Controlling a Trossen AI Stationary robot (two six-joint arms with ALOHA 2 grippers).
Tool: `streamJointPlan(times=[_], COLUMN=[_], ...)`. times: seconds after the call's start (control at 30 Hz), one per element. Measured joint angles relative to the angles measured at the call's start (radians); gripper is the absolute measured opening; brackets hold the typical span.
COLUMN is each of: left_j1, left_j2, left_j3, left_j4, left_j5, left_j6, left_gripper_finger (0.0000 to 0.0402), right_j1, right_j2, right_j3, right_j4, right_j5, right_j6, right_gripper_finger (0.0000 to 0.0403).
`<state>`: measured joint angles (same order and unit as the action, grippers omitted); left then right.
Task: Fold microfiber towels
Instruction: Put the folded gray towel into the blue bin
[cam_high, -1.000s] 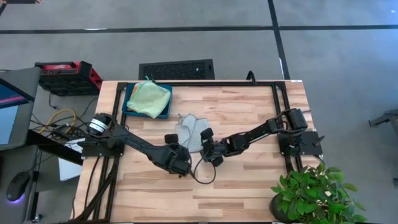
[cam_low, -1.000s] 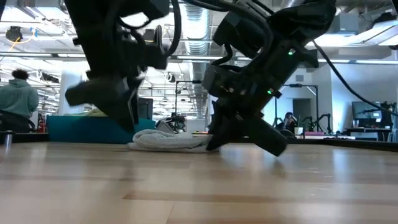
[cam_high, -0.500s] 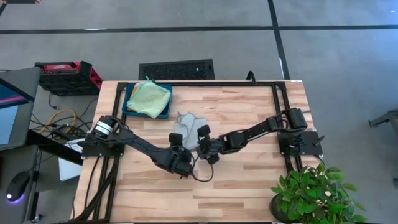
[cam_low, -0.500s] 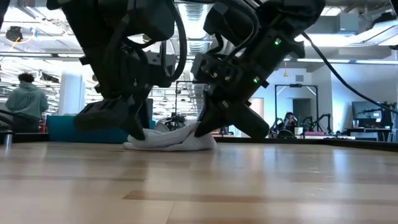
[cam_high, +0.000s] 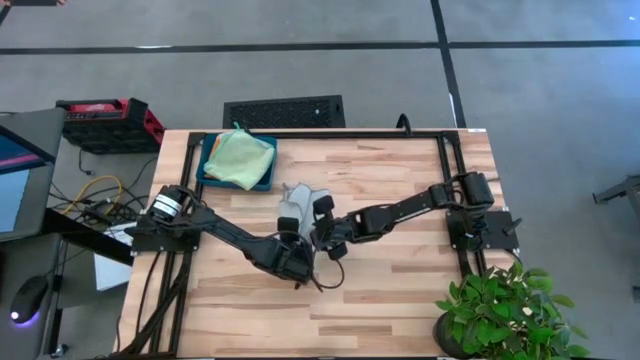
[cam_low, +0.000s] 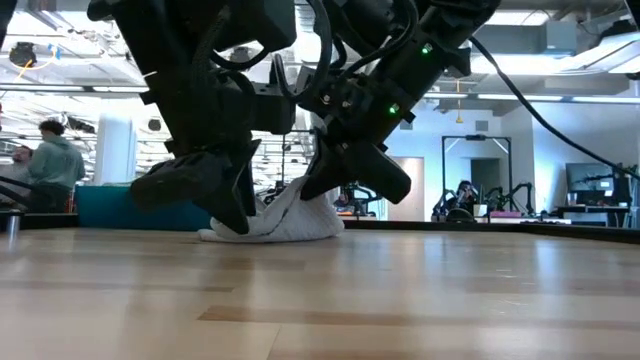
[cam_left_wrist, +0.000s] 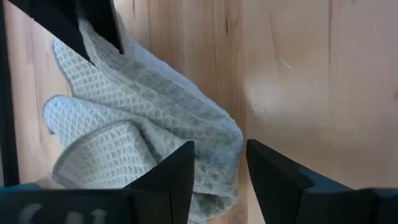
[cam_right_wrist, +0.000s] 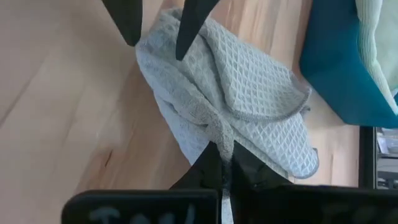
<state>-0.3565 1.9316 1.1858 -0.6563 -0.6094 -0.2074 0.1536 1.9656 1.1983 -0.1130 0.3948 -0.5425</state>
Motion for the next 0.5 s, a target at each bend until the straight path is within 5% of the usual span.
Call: streamJointPlan(times=[0.27,0.5], left_j1=[-0.001,-0.024], left_j2=[-0.004,-0.131], left_j3=[0.000,0.010], left_j4=[-0.039,-0.271], left_j5=[0.002,-0.101], left_j6=[-0.023,-0.305], left_gripper_finger=[0.0139,0.0139], right_j1=[0.000,-0.032], right_j2=[-0.005,-0.057], right_j3=[0.027,0.030], right_j4=[-0.106,-0.134], right_j5=[0.002,0.004], right_j6=[-0.004,-0.036], right_gripper_finger=[0.0015,0.0019])
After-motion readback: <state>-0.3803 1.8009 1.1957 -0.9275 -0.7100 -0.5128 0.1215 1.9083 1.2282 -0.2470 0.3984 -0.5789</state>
